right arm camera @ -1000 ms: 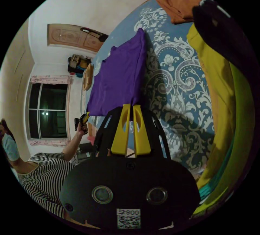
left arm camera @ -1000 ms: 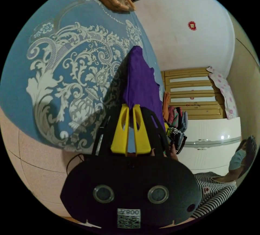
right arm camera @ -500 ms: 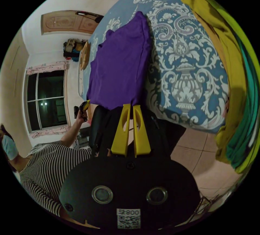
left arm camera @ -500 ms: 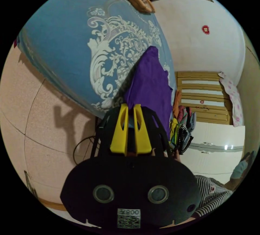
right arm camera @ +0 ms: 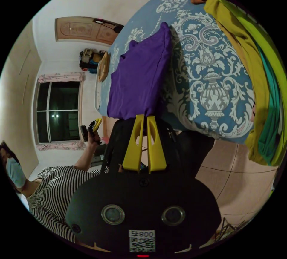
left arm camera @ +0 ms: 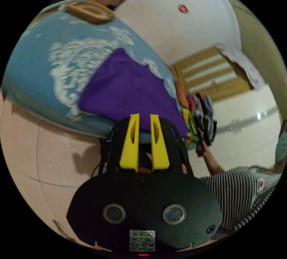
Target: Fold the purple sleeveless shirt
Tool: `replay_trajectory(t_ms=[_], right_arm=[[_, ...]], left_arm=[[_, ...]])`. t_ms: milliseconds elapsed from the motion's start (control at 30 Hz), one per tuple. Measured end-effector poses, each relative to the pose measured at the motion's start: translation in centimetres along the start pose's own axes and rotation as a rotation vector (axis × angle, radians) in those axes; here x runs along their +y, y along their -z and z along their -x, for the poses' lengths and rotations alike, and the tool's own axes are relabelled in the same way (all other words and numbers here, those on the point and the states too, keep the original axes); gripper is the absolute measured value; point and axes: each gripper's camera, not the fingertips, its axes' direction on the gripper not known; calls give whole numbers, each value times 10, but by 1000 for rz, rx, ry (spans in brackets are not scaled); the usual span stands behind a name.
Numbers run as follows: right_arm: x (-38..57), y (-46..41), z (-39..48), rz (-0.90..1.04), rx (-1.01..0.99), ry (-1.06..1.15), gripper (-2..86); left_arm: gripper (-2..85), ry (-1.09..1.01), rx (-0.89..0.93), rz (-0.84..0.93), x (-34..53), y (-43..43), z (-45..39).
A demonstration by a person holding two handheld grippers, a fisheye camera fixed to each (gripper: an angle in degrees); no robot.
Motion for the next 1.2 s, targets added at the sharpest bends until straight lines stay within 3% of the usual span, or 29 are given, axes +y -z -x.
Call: replay_trajectory(t_ms=[233, 400, 500, 600, 900, 1200], right_arm=[[-4, 6, 9, -29, -68, 67, 12], [-14, 2, 17, -28, -91, 110, 13], [-22, -3, 19, -29, -118, 134, 15], [-32, -12, 20, -6, -85, 158, 18], [-64, -18, -40, -171, -236, 27, 42], [-144, -97, -84, -175, -401, -188, 75]], left_arm=[[141, -584, 34, 373, 53, -186, -185], [160, -1003, -198, 458, 116, -286, -291], [91, -1119, -393, 490, 147, -329, -309], [28, -1048, -479, 433, 155, -342, -305], [7, -530, -166, 337, 117, -308, -244], [5, -398, -70, 323, 112, -291, -216]])
